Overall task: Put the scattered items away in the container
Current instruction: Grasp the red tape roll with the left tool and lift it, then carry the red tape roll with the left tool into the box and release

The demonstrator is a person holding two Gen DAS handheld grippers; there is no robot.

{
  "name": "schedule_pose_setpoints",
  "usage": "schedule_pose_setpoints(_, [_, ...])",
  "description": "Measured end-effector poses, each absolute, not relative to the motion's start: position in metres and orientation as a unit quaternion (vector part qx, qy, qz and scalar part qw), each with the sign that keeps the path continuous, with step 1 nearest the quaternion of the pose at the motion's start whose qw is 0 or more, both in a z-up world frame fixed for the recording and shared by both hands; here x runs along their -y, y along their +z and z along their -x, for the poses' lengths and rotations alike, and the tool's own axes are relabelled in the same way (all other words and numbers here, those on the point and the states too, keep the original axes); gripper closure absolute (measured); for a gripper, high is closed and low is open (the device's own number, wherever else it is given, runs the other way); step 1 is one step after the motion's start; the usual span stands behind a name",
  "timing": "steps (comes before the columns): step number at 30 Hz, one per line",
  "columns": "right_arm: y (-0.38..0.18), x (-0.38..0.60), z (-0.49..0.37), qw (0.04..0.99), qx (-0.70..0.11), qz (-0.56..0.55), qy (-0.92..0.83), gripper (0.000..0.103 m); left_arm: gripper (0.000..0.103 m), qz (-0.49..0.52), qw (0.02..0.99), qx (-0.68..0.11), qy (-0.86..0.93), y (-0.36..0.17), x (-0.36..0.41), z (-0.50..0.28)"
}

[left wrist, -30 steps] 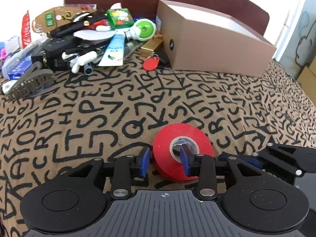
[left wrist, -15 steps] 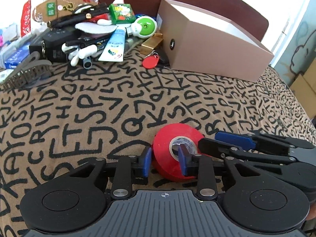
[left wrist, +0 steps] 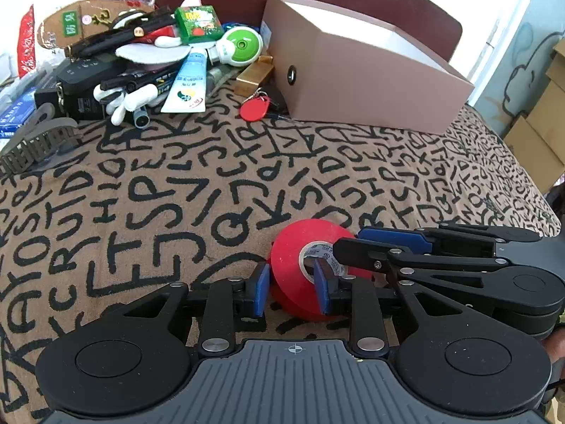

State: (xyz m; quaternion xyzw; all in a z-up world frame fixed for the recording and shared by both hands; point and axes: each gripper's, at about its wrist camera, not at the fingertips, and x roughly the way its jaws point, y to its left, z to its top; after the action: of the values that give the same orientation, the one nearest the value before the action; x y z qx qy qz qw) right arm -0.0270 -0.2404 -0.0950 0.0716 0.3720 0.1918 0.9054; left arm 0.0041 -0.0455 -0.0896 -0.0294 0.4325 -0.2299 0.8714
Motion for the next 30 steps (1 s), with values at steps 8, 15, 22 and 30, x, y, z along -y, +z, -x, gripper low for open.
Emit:
schedule_pose_setpoints(8, [-0.095, 0.243, 0.024, 0.899, -0.383, -0.083, 0.194, 0.071, 0.065, 0.035, 0.866, -0.44, -0.234, -0.09, 0.046, -0.009])
schedule_pose_setpoints(15, [-0.1, 0.241, 0.021, 0.896, -0.39, -0.092, 0.192, 0.071, 0.063, 0.07, 0.861, -0.448, -0.232, -0.095, 0.04, -0.014])
schedule_pose_setpoints(22, [-0.104, 0.239, 0.019, 0.897, -0.388, -0.09, 0.192, 0.074, 0.077, 0.068, 0.857, -0.452, -0.238, -0.096, 0.039, -0.02])
schedule_pose_setpoints(30, [-0.094, 0.245, 0.016, 0.901, -0.384, -0.093, 0.181, 0.075, 0.081, 0.058, 0.855, -0.451, -0.248, -0.087, 0.047, -0.033])
